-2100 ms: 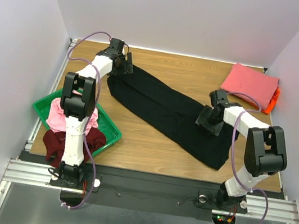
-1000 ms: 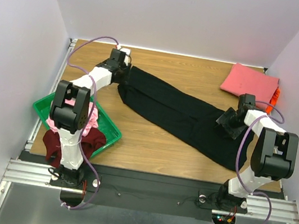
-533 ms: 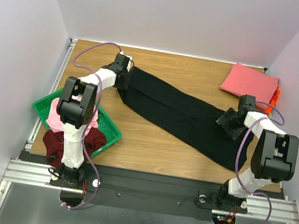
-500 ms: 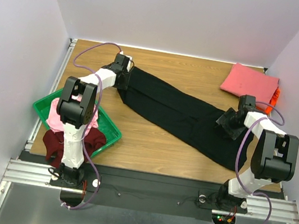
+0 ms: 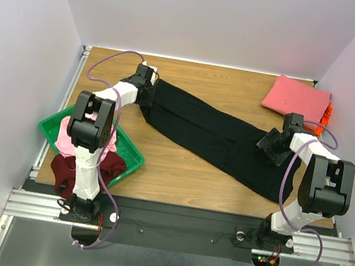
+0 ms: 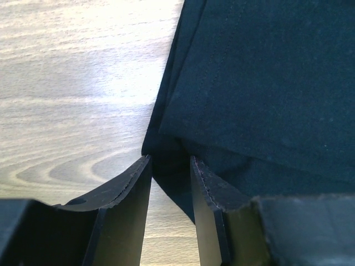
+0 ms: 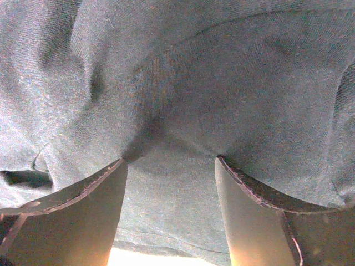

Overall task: Fold and stack the t-shirts
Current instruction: Fold the tshirt

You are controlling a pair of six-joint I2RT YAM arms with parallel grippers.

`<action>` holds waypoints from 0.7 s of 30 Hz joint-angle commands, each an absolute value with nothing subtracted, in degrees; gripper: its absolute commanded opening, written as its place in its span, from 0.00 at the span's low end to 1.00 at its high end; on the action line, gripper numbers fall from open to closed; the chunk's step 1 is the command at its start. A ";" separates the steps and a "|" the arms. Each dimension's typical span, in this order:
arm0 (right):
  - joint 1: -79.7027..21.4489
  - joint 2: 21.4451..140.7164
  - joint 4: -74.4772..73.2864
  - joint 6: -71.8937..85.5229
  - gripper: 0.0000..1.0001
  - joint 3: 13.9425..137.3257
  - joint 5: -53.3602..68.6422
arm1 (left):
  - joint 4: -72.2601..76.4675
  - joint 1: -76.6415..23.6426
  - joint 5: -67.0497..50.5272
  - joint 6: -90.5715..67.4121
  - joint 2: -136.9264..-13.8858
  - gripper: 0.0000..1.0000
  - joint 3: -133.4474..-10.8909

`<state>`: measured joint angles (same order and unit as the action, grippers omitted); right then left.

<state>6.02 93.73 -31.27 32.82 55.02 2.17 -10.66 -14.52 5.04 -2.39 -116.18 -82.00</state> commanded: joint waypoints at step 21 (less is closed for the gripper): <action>8.00 98.09 -33.05 31.64 0.71 52.47 -3.69 | -11.69 -14.85 4.57 -1.58 -114.52 0.03 -80.86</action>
